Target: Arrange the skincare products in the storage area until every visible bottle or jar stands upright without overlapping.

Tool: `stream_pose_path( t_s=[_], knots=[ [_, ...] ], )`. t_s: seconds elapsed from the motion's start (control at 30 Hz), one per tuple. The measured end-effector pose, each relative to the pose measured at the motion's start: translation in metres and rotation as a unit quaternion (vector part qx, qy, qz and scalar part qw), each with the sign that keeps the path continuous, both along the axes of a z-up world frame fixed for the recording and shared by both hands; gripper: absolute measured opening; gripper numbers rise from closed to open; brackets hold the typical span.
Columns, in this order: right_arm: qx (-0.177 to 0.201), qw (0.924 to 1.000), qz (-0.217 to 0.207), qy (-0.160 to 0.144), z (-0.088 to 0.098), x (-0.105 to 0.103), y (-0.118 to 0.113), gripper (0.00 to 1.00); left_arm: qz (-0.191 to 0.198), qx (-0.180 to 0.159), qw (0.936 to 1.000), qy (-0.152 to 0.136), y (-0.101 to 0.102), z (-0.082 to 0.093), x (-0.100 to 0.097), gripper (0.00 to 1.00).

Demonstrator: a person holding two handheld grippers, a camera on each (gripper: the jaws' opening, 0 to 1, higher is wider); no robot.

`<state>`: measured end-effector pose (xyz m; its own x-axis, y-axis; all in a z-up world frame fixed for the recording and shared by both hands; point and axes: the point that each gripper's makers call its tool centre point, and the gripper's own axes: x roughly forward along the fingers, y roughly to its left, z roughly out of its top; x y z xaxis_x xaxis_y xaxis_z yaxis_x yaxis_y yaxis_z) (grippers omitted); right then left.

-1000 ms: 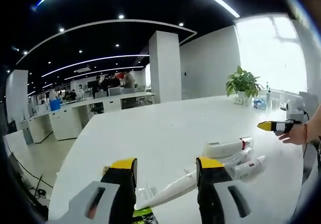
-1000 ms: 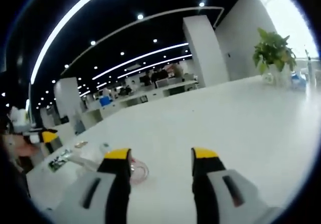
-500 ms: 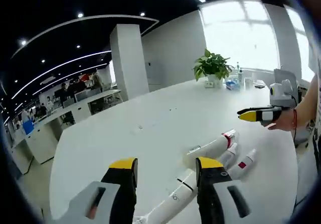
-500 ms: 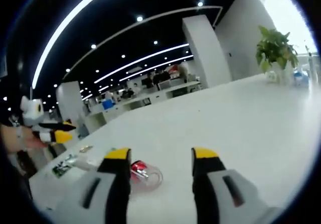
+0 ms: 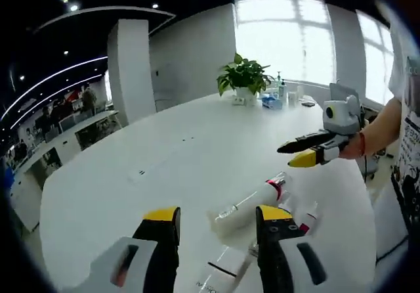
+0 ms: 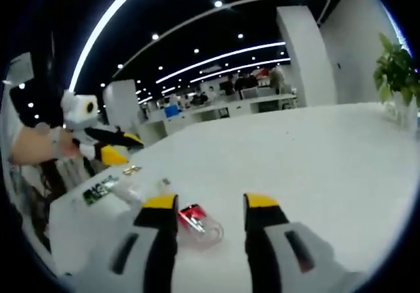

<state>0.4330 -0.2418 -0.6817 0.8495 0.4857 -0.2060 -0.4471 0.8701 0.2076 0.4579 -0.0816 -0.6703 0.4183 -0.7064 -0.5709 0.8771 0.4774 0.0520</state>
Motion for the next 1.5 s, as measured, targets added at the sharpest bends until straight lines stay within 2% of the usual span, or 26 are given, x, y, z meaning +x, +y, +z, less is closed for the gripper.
stream_pose_path(
  t_s=[0.07, 0.2, 0.23, 0.33, 0.43, 0.53, 0.63, 0.73, 0.77, 0.8, 0.87, 0.93, 0.97, 1.03, 1.1, 1.17, 1.2, 1.27, 1.3, 1.43, 1.5],
  knots=[
    [0.012, 0.9995, 0.022, 0.018, -0.004, 0.001, 0.004, 0.4, -0.016, 0.025, 0.9996, 0.002, -0.002, -0.007, 0.001, 0.47],
    [-0.004, 0.9984, 0.052, 0.02, -0.008, 0.004, 0.009, 0.4, -0.031, 0.038, 0.9987, 0.012, -0.01, -0.018, 0.014, 0.44],
    [-0.011, 0.9981, 0.058, 0.017, -0.008, 0.005, 0.009, 0.4, -0.038, 0.049, 0.9979, 0.017, -0.013, -0.022, 0.017, 0.44],
    [-0.013, 0.9958, 0.087, 0.027, -0.013, 0.005, 0.015, 0.4, -0.086, 0.078, 0.9929, 0.026, -0.023, -0.031, 0.016, 0.44],
    [-0.014, 0.9932, 0.11, 0.037, -0.017, 0.004, 0.021, 0.4, -0.117, 0.086, 0.9885, 0.039, -0.034, -0.037, 0.014, 0.43],
    [-0.035, 0.9909, 0.125, 0.035, -0.022, 0.003, 0.023, 0.4, -0.135, 0.097, 0.9852, 0.04, -0.038, -0.041, 0.013, 0.43],
    [-0.043, 0.9887, 0.138, 0.04, -0.026, 0.002, 0.024, 0.39, -0.166, 0.122, 0.9773, 0.048, -0.037, -0.049, 0.009, 0.43],
    [-0.073, 0.9862, 0.14, 0.05, -0.037, 0.005, 0.022, 0.38, -0.16, 0.142, 0.9751, 0.061, -0.036, -0.059, 0.014, 0.44],
    [-0.096, 0.9837, 0.141, 0.056, -0.044, 0.005, 0.019, 0.38, -0.157, 0.142, 0.9754, 0.061, -0.038, -0.061, 0.016, 0.43],
    [-0.074, 0.9839, 0.153, 0.053, -0.043, 0.004, 0.026, 0.38, -0.163, 0.144, 0.974, 0.062, -0.039, -0.064, 0.014, 0.43],
    [-0.086, 0.9807, 0.165, 0.062, -0.049, 0.003, 0.028, 0.33, -0.174, 0.152, 0.9708, 0.064, -0.04, -0.069, 0.012, 0.41],
    [-0.1, 0.9779, 0.173, 0.063, -0.054, 0.006, 0.029, 0.31, -0.191, 0.183, 0.9617, 0.07, -0.036, -0.08, 0.009, 0.38],
    [-0.12, 0.9742, 0.18, 0.065, -0.059, 0.006, 0.028, 0.31, -0.197, 0.198, 0.9587, 0.054, -0.036, -0.081, 0.014, 0.38],
    [-0.123, 0.9733, 0.184, 0.06, -0.059, 0.008, 0.029, 0.31, -0.202, 0.205, 0.9562, 0.054, -0.037, -0.081, 0.013, 0.37],
    [-0.114, 0.973, 0.189, 0.069, -0.059, 0.008, 0.027, 0.31, -0.21, 0.223, 0.9502, 0.053, -0.036, -0.082, 0.013, 0.36],
    [-0.104, 0.9724, 0.193, 0.08, -0.061, 0.007, 0.026, 0.31, -0.219, 0.231, 0.9469, 0.046, -0.036, -0.082, 0.012, 0.34],
    [-0.106, 0.9709, 0.197, 0.085, -0.063, 0.006, 0.025, 0.31, -0.234, 0.242, 0.9408, 0.041, -0.036, -0.083, 0.01, 0.33],
    [-0.135, 0.9631, 0.21, 0.101, -0.075, 0.004, 0.018, 0.32, -0.242, 0.24, 0.9386, 0.055, -0.04, -0.083, 0.003, 0.31],
    [-0.162, 0.9609, 0.217, 0.06, -0.069, 0.01, 0.014, 0.33, -0.244, 0.235, 0.9385, 0.067, -0.043, -0.083, -0.001, 0.3],
    [-0.156, 0.9621, 0.21, 0.079, -0.069, 0.005, 0.008, 0.34, -0.247, 0.245, 0.9358, 0.059, -0.05, -0.084, -0.003, 0.29],
    [-0.16, 0.9608, 0.211, 0.081, -0.068, 0.006, 0.006, 0.33, -0.237, 0.244, 0.9381, 0.064, -0.051, -0.084, -0.002, 0.29]
  ],
)
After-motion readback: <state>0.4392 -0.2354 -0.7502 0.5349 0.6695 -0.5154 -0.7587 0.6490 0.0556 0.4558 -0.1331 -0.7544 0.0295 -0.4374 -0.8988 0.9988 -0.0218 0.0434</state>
